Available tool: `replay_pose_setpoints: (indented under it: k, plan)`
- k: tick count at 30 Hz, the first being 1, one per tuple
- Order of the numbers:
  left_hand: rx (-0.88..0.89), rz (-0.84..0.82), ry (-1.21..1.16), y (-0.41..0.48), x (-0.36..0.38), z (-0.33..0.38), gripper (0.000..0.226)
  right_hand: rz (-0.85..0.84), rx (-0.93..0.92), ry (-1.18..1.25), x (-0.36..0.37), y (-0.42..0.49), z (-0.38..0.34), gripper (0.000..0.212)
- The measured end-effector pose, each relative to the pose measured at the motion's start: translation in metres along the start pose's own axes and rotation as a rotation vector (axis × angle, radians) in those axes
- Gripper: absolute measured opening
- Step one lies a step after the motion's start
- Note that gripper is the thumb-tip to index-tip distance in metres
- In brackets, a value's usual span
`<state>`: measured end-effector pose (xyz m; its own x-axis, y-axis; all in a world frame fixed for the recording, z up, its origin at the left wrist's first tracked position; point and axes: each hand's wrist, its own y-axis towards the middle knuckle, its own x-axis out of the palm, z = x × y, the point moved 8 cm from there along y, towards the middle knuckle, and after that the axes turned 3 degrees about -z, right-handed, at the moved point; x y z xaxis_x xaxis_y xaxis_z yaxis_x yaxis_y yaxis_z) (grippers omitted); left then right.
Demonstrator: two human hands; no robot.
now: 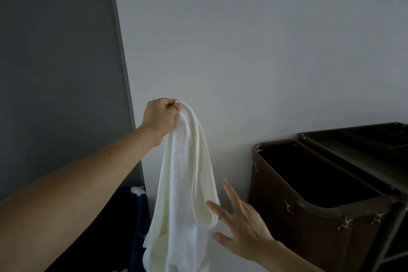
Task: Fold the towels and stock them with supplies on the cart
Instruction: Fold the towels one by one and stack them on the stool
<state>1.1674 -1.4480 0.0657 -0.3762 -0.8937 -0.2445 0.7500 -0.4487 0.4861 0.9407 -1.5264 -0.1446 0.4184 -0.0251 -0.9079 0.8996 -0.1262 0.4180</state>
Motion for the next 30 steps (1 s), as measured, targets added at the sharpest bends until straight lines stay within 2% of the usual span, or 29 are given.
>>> replay_pose_setpoints:
  k: [2, 3, 4, 6, 7, 10, 14, 20, 23, 25, 27, 30]
  plan:
    - [0.000, 0.000, 0.003, 0.000, -0.001, -0.001, 0.020, -0.198, -0.012, 0.067, 0.024, 0.001, -0.001, 0.065]
    - [0.000, -0.002, -0.001, 0.000, -0.001, -0.001, 0.021, -0.237, -0.028, 0.085, 0.031, 0.001, -0.005, 0.064]
    - [0.000, -0.002, -0.009, 0.000, -0.001, -0.002, 0.021, -0.226, -0.044, 0.051, 0.032, 0.002, -0.009, 0.063]
    - [0.000, -0.007, -0.016, 0.000, 0.000, -0.002, 0.022, -0.077, -0.062, -0.089, 0.026, 0.007, -0.016, 0.060]
    - [0.001, -0.009, -0.013, 0.000, 0.001, -0.002, 0.023, -0.086, -0.028, -0.117, 0.026, 0.010, -0.017, 0.057]
    - [0.010, -0.005, 0.009, 0.003, -0.003, -0.005, 0.022, -0.281, 0.119, 0.003, 0.047, 0.011, -0.006, 0.048]
    - [-0.002, 0.023, -0.020, 0.006, -0.017, -0.009, 0.022, -0.147, 0.192, -0.006, 0.035, 0.008, 0.014, 0.042]
    - [0.046, -0.024, -0.008, 0.005, -0.027, -0.004, 0.023, -0.193, 0.257, -0.134, 0.036, 0.006, 0.037, 0.045]
    - [0.142, -0.044, 0.170, 0.004, -0.043, 0.003, 0.025, -0.206, 0.331, -0.047, 0.012, 0.010, 0.061, 0.048]
    - [0.224, -0.034, 0.345, 0.007, -0.063, 0.006, 0.027, -0.220, 0.408, 0.141, -0.022, 0.018, 0.090, 0.043]
    - [0.290, -0.055, 0.497, 0.013, -0.084, 0.005, 0.027, -0.165, 0.456, 0.303, -0.073, 0.033, 0.116, 0.035]
    - [0.350, -0.145, 0.726, 0.021, -0.104, 0.000, 0.025, -0.063, 0.431, 0.314, -0.148, 0.068, 0.131, 0.031]
